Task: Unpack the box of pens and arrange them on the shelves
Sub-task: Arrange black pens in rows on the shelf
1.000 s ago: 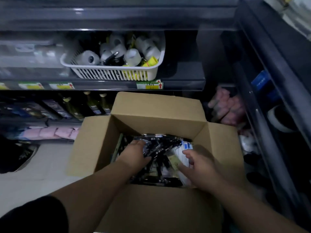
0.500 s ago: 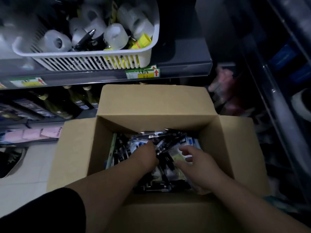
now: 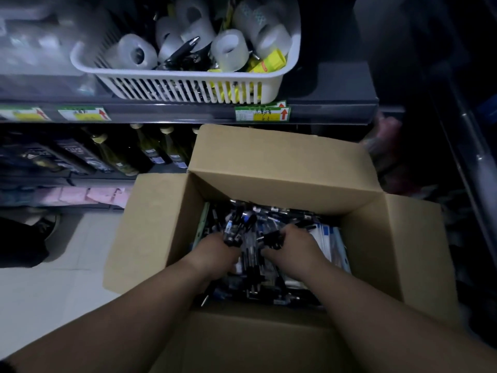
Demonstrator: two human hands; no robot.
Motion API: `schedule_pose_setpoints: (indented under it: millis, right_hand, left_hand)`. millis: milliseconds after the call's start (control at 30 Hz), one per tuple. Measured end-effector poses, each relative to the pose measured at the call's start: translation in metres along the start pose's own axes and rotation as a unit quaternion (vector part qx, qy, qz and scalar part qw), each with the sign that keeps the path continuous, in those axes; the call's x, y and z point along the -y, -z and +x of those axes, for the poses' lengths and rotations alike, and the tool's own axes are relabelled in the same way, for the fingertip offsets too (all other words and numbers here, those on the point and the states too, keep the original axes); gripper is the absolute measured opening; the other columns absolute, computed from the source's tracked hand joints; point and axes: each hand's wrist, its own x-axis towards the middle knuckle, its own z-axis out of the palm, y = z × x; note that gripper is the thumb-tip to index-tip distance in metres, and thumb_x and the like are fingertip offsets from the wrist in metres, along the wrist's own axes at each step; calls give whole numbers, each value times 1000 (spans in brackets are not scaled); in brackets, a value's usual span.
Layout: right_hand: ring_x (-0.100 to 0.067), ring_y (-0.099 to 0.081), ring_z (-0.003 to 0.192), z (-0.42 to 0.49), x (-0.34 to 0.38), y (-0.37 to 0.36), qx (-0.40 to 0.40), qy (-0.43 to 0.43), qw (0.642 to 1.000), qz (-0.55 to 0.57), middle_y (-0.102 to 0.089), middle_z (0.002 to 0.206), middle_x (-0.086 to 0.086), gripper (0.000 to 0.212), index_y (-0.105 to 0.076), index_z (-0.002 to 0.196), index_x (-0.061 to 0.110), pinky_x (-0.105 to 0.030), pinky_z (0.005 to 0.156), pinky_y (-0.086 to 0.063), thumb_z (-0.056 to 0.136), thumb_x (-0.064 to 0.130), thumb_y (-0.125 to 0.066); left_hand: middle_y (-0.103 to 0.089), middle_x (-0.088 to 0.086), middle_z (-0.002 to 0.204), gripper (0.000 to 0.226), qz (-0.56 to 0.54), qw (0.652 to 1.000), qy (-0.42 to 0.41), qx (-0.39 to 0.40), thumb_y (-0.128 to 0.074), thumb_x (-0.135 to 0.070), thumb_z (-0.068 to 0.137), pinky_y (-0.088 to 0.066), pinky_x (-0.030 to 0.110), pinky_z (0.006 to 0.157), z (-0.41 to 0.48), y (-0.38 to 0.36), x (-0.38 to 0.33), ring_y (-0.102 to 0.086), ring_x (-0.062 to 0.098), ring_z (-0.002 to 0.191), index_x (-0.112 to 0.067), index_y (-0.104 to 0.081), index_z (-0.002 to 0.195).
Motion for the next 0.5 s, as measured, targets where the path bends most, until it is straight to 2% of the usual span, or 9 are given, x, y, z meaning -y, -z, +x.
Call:
schedule_pose_setpoints:
  millis: [67,133,200,300,433,500]
  right_hand:
    - [-22,-57,106,2,2,-5,-5,-5,1000,-25,-58,120,-9,66,-50,119,7,-21,72,-38,73,45,-79]
    - [-22,-57,108,3,1,-9,-5,-5,999,-42,-56,123,-10,74,-46,124,4,-21,74,-40,70,41,-82]
    - [-22,-56,113,2,-1,-14,1,-15,998,-57,-52,129,-10,86,-41,132,4,-23,80,-45,68,43,-83]
    - [-25,-53,118,0,-3,-21,3,-26,998,-64,-49,133,-12,93,-37,135,6,-29,89,-47,67,47,-83]
    - [-22,-57,112,4,-1,-17,38,-43,997,-58,-58,127,-9,89,-42,134,4,-24,81,-47,68,49,-82]
    - [-20,-63,102,8,0,-16,81,-40,994,-63,-66,117,-7,64,-58,122,9,-25,79,-51,74,46,-78]
  left_hand:
    - [-61,7,76,15,-34,999,-4,9,-54,-9,92,-45,21,51,-2,1,2,-56,15,59,-16,-53,79]
    - [-61,4,77,9,-57,998,-7,21,-56,-11,93,-42,17,42,-1,1,5,-55,11,56,-15,-54,86]
    - [-63,4,80,3,-76,997,-7,25,-57,-12,93,-42,16,42,-1,0,8,-58,11,58,-12,-55,95]
    - [-63,5,79,10,-93,995,-10,23,-60,-12,92,-44,19,46,-2,1,10,-58,11,58,-10,-57,101]
    - [-63,4,73,4,-95,995,-27,11,-60,-11,91,-43,14,44,-4,2,8,-56,10,56,-13,-56,90]
    - [-65,6,77,4,-85,996,-31,6,-60,-14,91,-44,19,51,-3,2,9,-58,12,61,-14,-57,92]
